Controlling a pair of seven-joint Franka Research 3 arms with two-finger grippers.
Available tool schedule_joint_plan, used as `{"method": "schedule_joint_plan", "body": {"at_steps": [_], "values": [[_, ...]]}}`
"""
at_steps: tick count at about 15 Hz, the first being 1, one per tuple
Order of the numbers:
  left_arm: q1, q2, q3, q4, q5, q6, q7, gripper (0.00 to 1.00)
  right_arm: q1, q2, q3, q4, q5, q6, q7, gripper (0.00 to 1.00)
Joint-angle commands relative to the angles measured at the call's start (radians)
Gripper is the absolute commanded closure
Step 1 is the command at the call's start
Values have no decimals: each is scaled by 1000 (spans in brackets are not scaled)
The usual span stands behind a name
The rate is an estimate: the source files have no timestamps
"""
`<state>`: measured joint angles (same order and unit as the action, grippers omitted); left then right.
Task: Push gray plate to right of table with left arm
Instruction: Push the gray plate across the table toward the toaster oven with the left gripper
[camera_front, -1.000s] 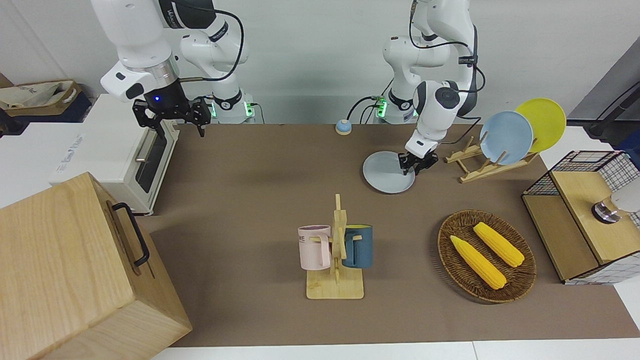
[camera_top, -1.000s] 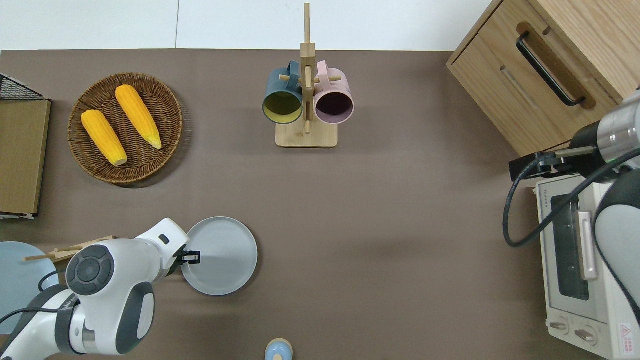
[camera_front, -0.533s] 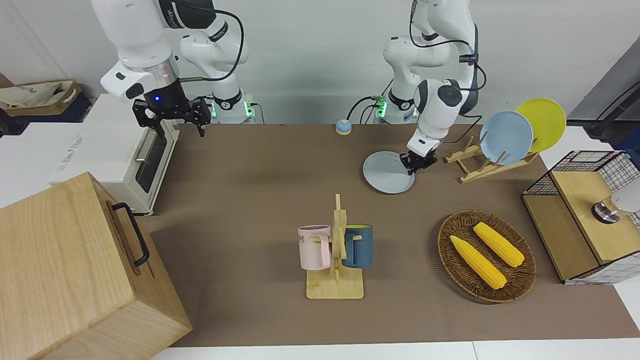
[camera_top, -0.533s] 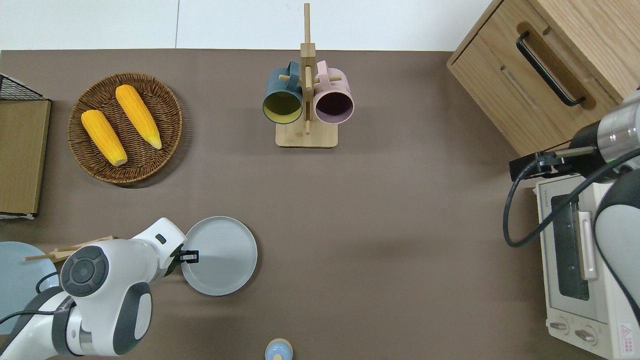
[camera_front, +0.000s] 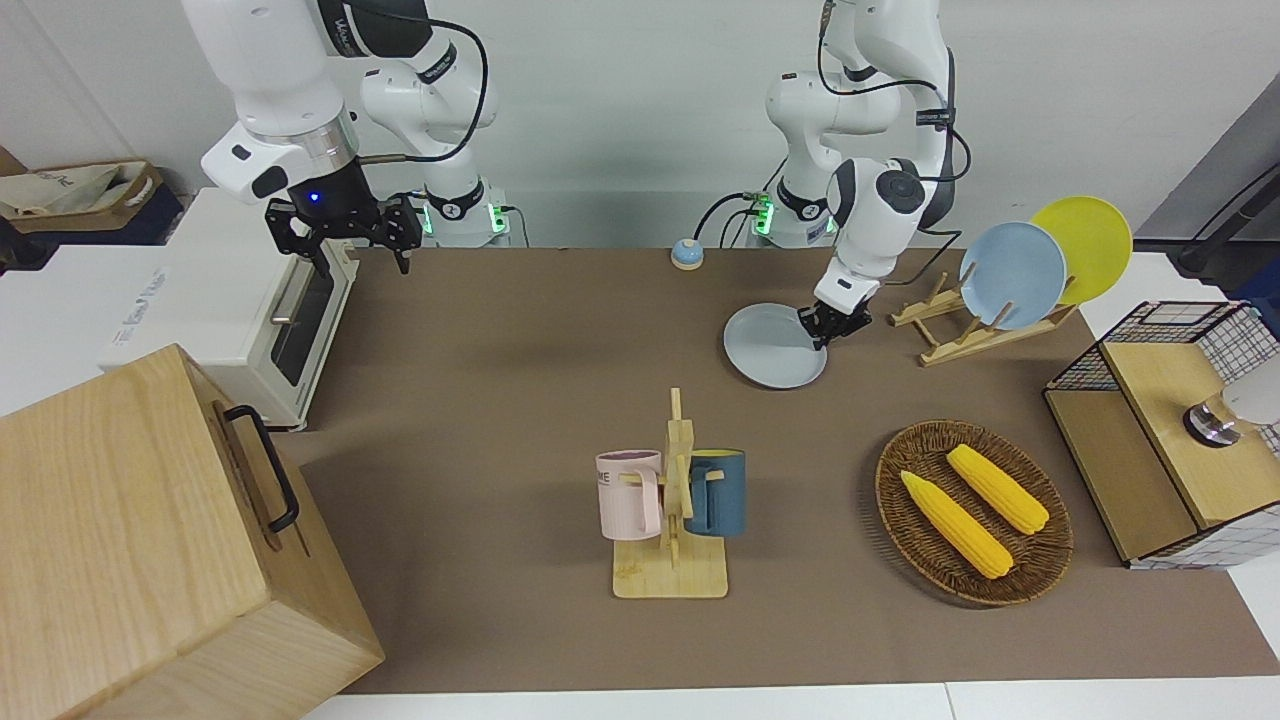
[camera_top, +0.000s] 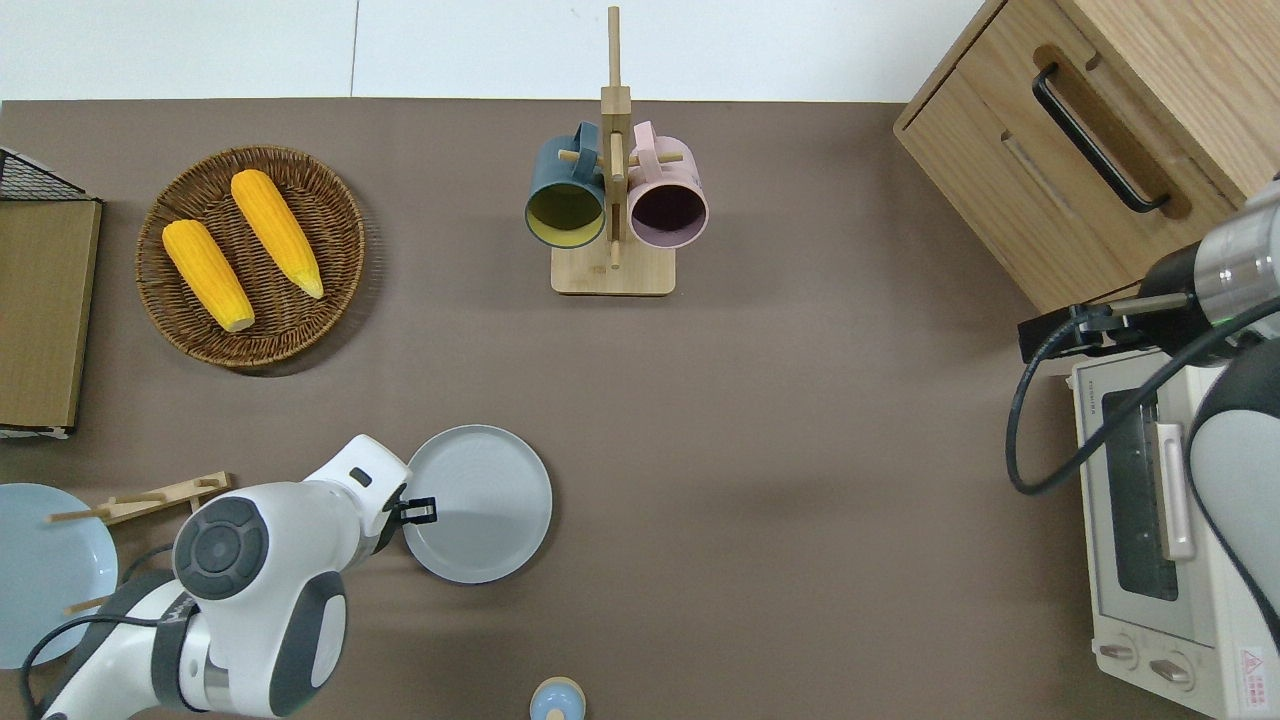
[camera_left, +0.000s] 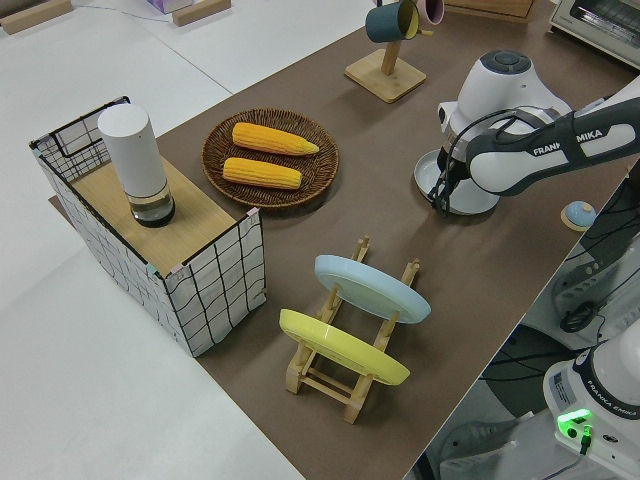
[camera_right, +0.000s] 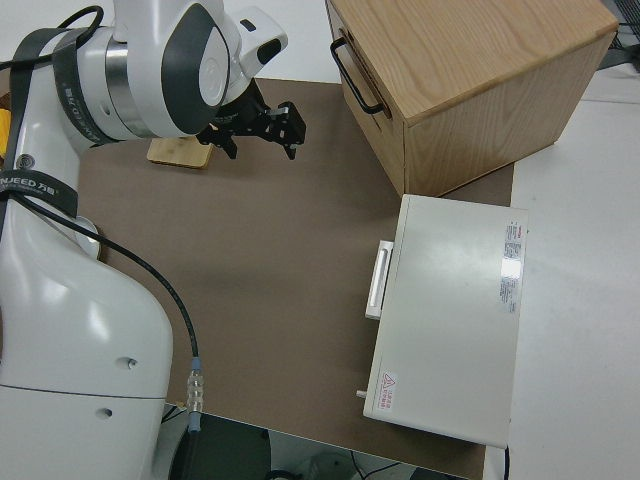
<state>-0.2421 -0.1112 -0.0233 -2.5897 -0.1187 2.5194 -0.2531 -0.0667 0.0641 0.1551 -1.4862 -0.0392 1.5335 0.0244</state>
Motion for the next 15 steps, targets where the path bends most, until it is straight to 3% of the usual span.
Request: {"method": "schedule_joint_plan", "body": {"at_steps": [1,7,12,15], "values": [[-107,88,-3,40,-18,33,-133,1000,-1,-6,0,1,7,-10,5,17],[-268,166,-3,114,-19,67,-365,1000,-1,-6,0,1,7,-10,3,17],[-347,229,-6,172,-18,90,-472,1000,-1,-6,0,1,7,-10,3,17],[-358,269,-49,218,-18,102,-552,1000,-1,-6,0,1,7,-10,3,17]]}}
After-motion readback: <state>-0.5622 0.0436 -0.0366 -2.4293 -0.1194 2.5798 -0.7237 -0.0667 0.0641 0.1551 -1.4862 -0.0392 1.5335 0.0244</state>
